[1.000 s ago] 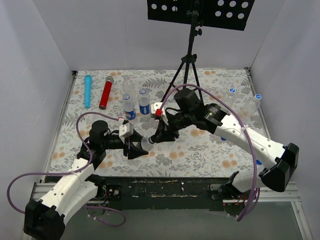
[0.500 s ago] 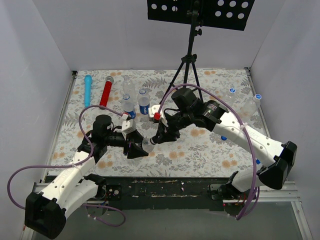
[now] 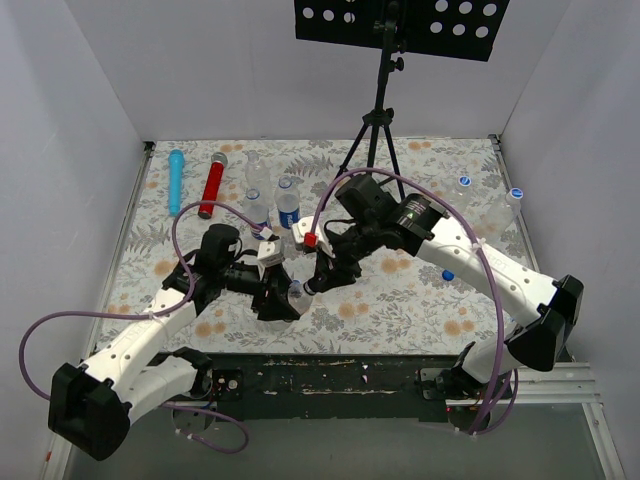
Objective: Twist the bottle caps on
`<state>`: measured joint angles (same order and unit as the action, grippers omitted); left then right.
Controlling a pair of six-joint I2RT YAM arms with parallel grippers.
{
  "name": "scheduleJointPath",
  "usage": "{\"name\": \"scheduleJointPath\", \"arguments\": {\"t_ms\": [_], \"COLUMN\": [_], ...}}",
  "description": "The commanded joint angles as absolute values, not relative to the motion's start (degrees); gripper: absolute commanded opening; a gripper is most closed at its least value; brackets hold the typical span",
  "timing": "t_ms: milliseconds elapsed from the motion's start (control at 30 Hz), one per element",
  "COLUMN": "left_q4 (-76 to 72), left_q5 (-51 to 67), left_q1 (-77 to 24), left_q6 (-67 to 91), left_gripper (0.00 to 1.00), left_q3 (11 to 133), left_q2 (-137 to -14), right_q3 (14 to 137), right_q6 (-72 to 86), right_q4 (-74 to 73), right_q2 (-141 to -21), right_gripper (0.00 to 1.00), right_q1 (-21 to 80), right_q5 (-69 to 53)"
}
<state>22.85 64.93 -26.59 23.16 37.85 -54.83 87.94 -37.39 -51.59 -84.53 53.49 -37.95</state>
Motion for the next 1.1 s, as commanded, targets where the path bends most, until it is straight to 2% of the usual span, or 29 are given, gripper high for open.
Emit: {"name": "scheduleJointPath", "arguments": {"t_ms": [0, 167, 400, 533, 667, 700, 833, 867, 933, 1067], "left_q4": [22.6, 22.9, 11.3, 9.8, 9.7, 9.7, 10.4, 11.2, 12.6, 14.3], "left_q5": [65.9, 62.4, 54.1, 53.3, 54.8, 55.1, 56.8, 57.0, 57.2, 58.2], "left_q1": [-28.0, -28.4, -28.3, -28.4, -28.4, -28.4, -28.4, -28.4, -28.4, -28.4], "left_q6": [21.9, 20.7, 25.1, 25.3, 25.3, 25.3, 24.9, 24.4, 23.3, 22.1], "left_gripper": [0.26, 0.27, 0.29, 0.33, 0.33, 0.31, 0.08, 0.05, 0.01, 0.0], "left_q3": [42.0, 43.1, 38.1, 37.5, 37.9, 38.0, 37.7, 37.7, 37.6, 37.3], "left_q2": [-54.0, -52.9, -44.0, -43.0, -44.1, -44.4, -45.7, -46.2, -47.0, -48.4], "right_q3": [90.1, 90.4, 86.2, 84.0, 83.8, 83.9, 84.1, 84.1, 84.2, 84.5], "right_q6": [-39.7, -38.7, -35.2, -33.5, -32.6, -32.3, -31.5, -31.4, -31.0, -30.8], "right_q4": [-52.7, -52.6, -51.7, -50.6, -49.7, -49.4, -48.4, -48.3, -48.3, -48.7], "right_q2": [-85.9, -86.2, -84.6, -83.1, -82.8, -82.8, -82.4, -82.4, -82.4, -82.5], "right_gripper": [0.07, 0.05, 0.01, 0.01, 0.01, 0.01, 0.01, 0.01, 0.01, 0.01], "right_q1": [55.0, 55.2, 55.2, 55.2, 55.2, 55.2, 55.1, 55.1, 55.1, 55.0], "right_q5": [-38.8, -38.1, -36.7, -36.8, -36.3, -36.1, -35.9, -35.8, -34.7, -33.1]}}
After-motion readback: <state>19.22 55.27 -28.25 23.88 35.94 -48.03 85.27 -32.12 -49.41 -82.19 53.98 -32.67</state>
